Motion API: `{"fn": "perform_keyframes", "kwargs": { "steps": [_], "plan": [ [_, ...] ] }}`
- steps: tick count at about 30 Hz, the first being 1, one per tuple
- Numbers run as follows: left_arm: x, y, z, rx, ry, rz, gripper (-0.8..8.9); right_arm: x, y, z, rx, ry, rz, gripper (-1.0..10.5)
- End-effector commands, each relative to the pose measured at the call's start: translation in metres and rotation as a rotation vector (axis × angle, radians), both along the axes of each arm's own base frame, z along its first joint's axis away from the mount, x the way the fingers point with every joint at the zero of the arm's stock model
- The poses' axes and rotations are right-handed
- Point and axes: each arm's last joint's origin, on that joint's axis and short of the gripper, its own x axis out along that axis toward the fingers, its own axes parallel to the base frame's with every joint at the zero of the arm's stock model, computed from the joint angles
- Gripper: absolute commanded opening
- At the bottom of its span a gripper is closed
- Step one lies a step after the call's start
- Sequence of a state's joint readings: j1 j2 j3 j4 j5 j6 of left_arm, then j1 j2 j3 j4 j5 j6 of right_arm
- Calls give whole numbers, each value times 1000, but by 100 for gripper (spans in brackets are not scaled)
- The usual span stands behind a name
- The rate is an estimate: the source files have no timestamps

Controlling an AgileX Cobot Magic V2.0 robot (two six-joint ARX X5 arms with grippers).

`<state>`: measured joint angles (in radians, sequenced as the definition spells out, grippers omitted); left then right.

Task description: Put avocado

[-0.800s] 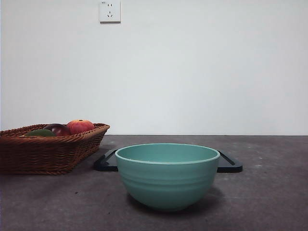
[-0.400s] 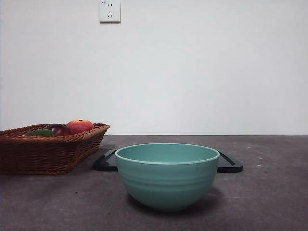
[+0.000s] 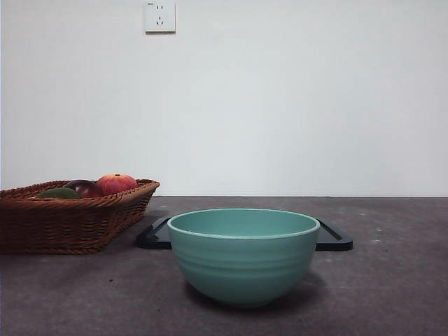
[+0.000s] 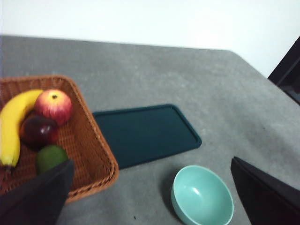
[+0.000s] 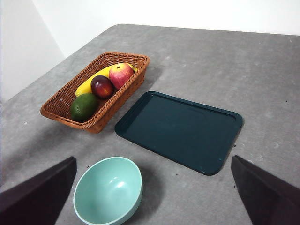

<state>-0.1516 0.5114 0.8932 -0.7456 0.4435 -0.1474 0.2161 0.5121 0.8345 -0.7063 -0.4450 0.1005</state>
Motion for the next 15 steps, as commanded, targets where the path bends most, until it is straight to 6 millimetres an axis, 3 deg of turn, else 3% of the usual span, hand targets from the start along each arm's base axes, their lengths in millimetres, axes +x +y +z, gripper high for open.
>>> {"fn": "perform_keyframes", "kwargs": {
  "steps": [1, 15],
  "plan": [
    [19, -3, -2, 18, 70, 13, 610, -1, 0, 5, -2, -28, 7, 602],
    [155, -20, -56, 182, 477, 100, 587, -1, 0, 5, 0, -28, 6, 602]
  ]
}}
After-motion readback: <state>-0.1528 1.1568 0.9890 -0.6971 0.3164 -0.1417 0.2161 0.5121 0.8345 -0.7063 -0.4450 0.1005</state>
